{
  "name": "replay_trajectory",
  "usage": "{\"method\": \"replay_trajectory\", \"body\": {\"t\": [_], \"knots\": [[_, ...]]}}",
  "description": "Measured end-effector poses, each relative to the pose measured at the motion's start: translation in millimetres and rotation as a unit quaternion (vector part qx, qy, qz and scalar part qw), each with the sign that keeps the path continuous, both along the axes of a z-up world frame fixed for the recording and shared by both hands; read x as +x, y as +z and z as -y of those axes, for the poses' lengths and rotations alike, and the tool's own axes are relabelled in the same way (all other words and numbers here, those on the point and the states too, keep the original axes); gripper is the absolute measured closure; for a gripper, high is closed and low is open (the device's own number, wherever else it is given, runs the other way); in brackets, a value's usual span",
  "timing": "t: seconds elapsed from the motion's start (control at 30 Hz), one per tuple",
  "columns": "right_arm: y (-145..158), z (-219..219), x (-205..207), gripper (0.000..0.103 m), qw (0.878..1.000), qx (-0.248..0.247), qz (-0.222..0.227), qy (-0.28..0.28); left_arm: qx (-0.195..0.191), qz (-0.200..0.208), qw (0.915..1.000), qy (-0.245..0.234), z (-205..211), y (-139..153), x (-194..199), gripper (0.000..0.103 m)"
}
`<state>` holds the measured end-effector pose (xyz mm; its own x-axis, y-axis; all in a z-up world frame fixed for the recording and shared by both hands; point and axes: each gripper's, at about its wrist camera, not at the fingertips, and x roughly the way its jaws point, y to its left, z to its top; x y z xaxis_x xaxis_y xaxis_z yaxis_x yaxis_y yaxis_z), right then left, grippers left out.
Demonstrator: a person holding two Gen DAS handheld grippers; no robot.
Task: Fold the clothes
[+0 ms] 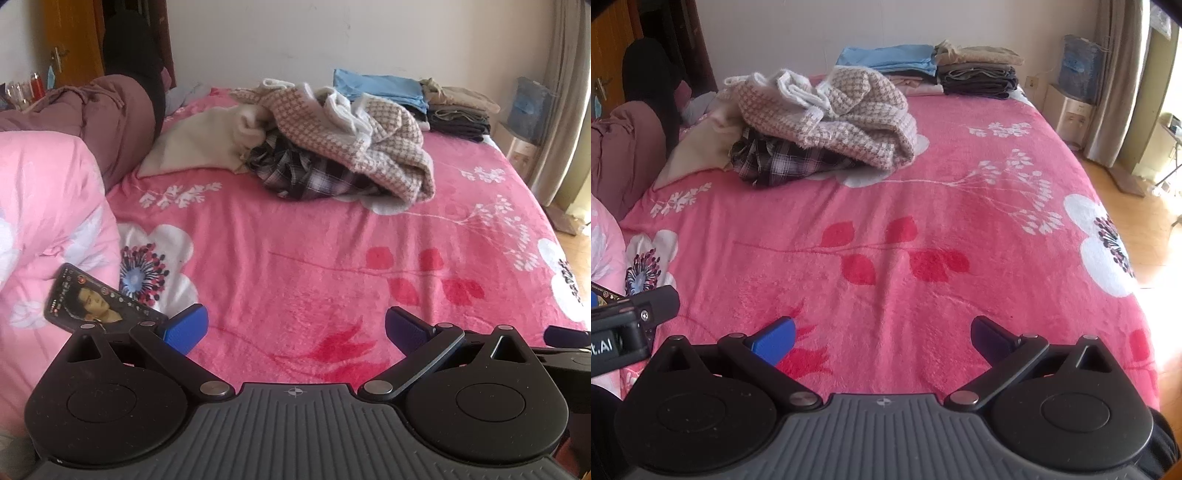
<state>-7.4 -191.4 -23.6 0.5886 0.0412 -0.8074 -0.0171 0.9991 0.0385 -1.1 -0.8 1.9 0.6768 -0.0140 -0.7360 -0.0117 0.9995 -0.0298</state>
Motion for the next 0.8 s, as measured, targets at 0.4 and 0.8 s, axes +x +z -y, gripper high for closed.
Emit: {"method": "replay_trajectory", "body": {"t": [0.4,0.8], "knots": [[9.5,19.4,-18.8,0.000,1.000,-0.015,0.007,-0.012,0.028,0.022,0.9992,-0.015,23.9,6.7,-14.2,0.000],[13.7,27.9,-23.3,0.000,1.000,-0.018,0.004,-0.012,0.005,0.004,1.0000,0.006,20.8,5.2,-15.0,0.000]]}}
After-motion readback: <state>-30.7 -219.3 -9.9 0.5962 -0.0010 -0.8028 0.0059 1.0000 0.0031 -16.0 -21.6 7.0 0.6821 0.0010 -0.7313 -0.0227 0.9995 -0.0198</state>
